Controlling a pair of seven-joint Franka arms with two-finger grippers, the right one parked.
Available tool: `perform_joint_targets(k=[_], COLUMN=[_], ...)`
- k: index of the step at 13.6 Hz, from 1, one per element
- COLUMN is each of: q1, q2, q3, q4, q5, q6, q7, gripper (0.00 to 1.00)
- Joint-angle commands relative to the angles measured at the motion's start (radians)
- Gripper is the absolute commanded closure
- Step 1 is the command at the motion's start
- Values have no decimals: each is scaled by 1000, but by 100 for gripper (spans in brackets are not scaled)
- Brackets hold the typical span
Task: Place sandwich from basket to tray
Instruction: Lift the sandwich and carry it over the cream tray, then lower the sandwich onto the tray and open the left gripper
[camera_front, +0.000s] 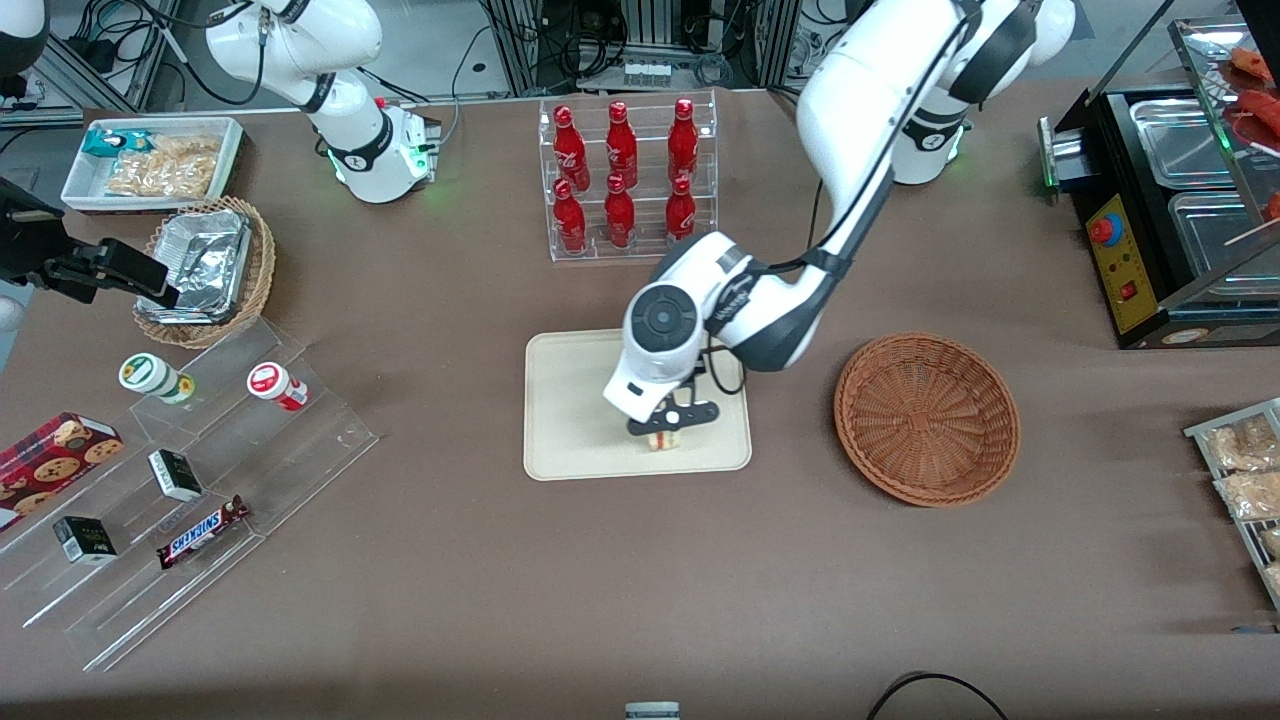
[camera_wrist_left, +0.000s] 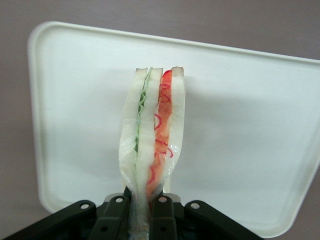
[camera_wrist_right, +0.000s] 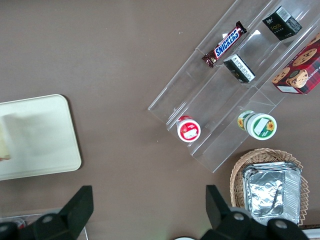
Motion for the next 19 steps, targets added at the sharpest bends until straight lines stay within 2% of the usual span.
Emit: perform_joint_targets(k=[1,6,9,10,11,12,13,19], q1=[-46,-68,-72,-72,-71,-69,-68,-40], q2=[55,86,89,90,95,95,92,-6], q3=[17,16,16,14,16,16,16,20], q4=[67,88,85,84,84,84,84,91], q5=[10,7,7,6,6,6,6,7], q6=[32,29,34,34,34,35,34,-47], q7=[-52,-72,-71,-69,-66,-59,-62,-59], gripper=[99,98,92,85,63,19,0,0])
